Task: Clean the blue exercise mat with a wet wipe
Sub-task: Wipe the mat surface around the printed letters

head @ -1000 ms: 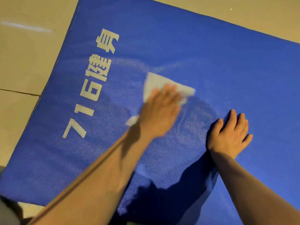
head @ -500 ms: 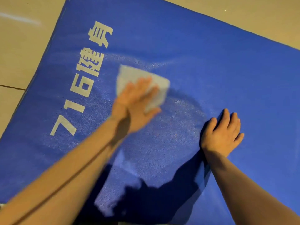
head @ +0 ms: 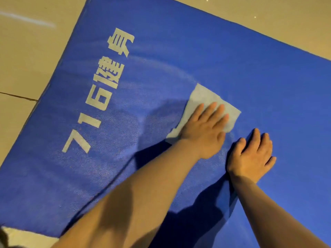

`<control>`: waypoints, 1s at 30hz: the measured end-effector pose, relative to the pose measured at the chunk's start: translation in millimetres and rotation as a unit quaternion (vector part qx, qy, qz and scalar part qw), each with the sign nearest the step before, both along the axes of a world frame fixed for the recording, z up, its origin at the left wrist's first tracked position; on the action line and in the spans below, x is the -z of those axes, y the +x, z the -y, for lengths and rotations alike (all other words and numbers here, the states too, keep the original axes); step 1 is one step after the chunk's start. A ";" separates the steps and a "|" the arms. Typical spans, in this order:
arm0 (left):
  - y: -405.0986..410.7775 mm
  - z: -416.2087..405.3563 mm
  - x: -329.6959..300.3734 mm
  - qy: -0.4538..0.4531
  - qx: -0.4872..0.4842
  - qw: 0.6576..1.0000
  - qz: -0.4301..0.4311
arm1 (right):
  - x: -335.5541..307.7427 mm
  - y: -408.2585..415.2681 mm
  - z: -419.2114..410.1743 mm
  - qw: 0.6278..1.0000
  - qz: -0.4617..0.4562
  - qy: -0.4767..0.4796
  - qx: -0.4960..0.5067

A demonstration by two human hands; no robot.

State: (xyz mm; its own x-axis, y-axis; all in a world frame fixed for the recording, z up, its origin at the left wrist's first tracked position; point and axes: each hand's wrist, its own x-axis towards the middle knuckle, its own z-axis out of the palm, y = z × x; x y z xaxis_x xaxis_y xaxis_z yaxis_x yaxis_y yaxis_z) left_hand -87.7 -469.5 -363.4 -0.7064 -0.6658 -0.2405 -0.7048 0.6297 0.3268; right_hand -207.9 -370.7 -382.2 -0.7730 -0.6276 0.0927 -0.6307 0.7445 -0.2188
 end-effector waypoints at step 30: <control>34.0 -34.5 6.5 -0.024 -0.027 0.999 0.010 | -0.8 -1.9 -1.0 1.000 0.009 0.006 -0.004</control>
State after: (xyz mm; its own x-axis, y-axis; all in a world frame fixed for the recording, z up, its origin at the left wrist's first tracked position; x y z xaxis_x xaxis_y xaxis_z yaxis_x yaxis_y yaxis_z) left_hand -53.7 -435.0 -369.9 -0.6640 -0.7145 -0.2206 -0.7446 0.6045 0.2833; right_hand -209.7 -369.7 -381.4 -0.7701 -0.6341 0.0706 -0.6319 0.7429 -0.2208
